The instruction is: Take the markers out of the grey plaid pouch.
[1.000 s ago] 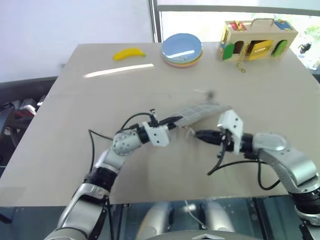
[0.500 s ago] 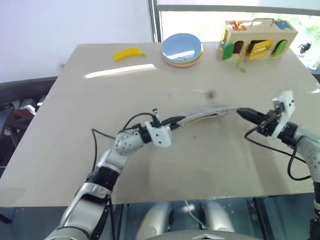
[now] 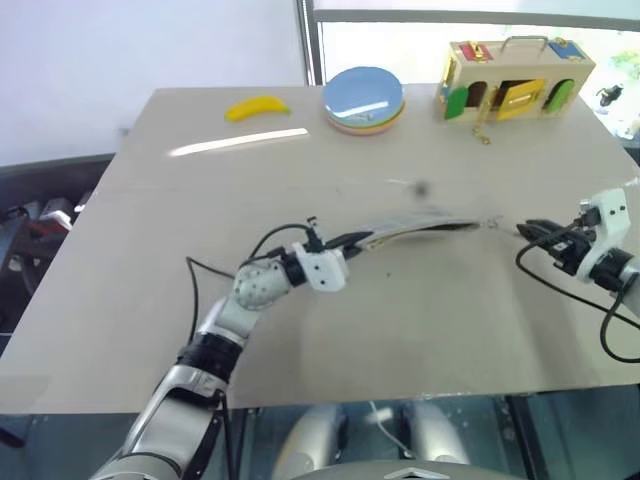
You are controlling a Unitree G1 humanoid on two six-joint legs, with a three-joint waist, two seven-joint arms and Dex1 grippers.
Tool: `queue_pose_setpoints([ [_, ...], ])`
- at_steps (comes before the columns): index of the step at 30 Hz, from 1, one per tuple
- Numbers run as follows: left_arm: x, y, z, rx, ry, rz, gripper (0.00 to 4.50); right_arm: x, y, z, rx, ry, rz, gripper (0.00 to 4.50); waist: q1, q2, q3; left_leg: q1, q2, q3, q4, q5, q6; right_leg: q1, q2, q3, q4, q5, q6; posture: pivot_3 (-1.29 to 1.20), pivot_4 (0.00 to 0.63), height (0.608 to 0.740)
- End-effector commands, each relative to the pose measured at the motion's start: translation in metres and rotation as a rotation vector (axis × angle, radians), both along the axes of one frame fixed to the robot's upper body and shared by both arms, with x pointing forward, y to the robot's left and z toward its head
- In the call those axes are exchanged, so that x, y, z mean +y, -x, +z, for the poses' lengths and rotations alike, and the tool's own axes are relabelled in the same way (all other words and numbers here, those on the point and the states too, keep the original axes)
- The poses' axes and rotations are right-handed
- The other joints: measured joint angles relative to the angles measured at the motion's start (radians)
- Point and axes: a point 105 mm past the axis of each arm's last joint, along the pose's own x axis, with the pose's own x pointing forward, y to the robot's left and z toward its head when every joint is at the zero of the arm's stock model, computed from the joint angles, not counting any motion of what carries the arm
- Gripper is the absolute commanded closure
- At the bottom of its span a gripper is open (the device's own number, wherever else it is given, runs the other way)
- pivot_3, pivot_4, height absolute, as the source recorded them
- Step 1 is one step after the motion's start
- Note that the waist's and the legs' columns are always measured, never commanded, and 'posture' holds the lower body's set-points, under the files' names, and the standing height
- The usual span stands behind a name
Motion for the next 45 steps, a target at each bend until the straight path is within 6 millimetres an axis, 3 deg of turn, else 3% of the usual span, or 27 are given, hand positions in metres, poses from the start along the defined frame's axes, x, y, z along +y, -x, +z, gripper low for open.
queue_pose_setpoints([
  [1,-0.004,0.002,0.015,-0.038,0.05,-0.015,4.5,0.045,0.008,0.028,-0.078,-0.035,0.162,1.76,-0.004,0.0,0.0,0.0,0.0,0.0,0.0,0.0,0.0,0.0,0.0,0.0,0.0,0.0,0.0,0.0,0.15,0.74],
  [4,-0.01,0.003,0.015,-0.033,0.059,-0.028,4.5,0.071,0.009,0.039,-0.108,-0.077,0.227,1.68,-0.003,0.0,0.0,0.0,0.0,0.0,0.0,0.0,0.0,0.0,0.0,0.0,0.0,0.0,0.0,0.0,0.15,0.74],
  [7,-0.014,0.004,0.016,-0.031,0.065,-0.04,4.5,0.082,0.005,0.041,-0.108,-0.157,0.231,1.68,0.001,0.0,0.0,0.0,0.0,0.0,0.0,0.0,0.0,0.0,0.0,0.0,0.0,0.0,0.0,0.0,0.15,0.74],
  [8,-0.015,0.004,0.016,-0.031,0.066,-0.043,4.5,0.083,0.004,0.037,-0.096,-0.16,0.231,2.23,0.005,0.0,0.0,0.0,0.0,0.0,0.0,0.0,0.0,0.0,0.0,0.0,0.0,0.0,0.0,0.0,0.15,0.74],
  [11,-0.018,0.005,0.016,-0.032,0.069,-0.05,4.5,0.082,0.004,0.027,-0.071,-0.148,0.232,3.3,0.005,0.0,0.0,-0.002,-0.001,-0.002,0.001,0.0,0.0,0.0,-0.001,-0.002,-0.001,0.0,0.0,0.0,0.15,0.74],
  [13,-0.02,0.005,0.017,-0.036,0.07,-0.052,4.5,0.082,0.005,0.023,-0.061,-0.147,0.246,4.32,0.004,0.0,0.0,-0.002,-0.001,-0.001,0.001,0.0,0.0,0.0,-0.001,-0.002,-0.001,0.0,0.0,0.0,0.15,0.74],
  [14,-0.02,0.004,0.018,-0.038,0.07,-0.052,4.5,0.082,0.006,0.023,-0.058,-0.149,0.253,4.46,0.003,0.0,0.0,-0.002,-0.001,-0.001,0.001,0.0,0.0,0.0,0.0,-0.002,-0.001,0.0,0.0,0.0,0.15,0.74],
  [21,-0.022,0.004,0.019,-0.042,0.073,-0.059,4.5,0.082,0.008,0.013,-0.018,-0.125,0.283,4.46,0.0,0.0,0.0,-0.001,-0.001,-0.001,0.001,0.0,0.0,0.0,0.0,-0.002,0.0,0.0,0.0,0.0,0.15,0.74],
  [30,-0.023,0.002,0.02,-0.045,0.082,-0.047,4.5,0.074,-0.006,0.005,-0.025,-0.086,0.24,4.46,0.001,0.0,0.0,-0.001,-0.001,-0.001,0.001,0.0,0.0,0.0,0.0,-0.002,0.0,0.0,0.0,0.0,0.15,0.74],
  [35,-0.023,0.001,0.02,-0.043,0.086,-0.042,4.5,0.075,0.001,0.018,-0.051,-0.131,0.28,4.46,0.001,0.0,0.0,-0.001,-0.001,-0.001,0.001,0.0,0.0,0.0,0.0,-0.002,0.0,0.0,0.0,0.0,0.15,0.74],
  [45,-0.026,0.0,0.021,-0.041,0.094,-0.041,4.5,0.086,0.019,0.007,0.017,-0.133,0.361,4.46,0.002,0.0,0.0,-0.001,-0.001,-0.002,0.001,0.0,0.0,0.0,0.0,-0.002,0.0,0.0,0.0,0.0,0.15,0.74],
])
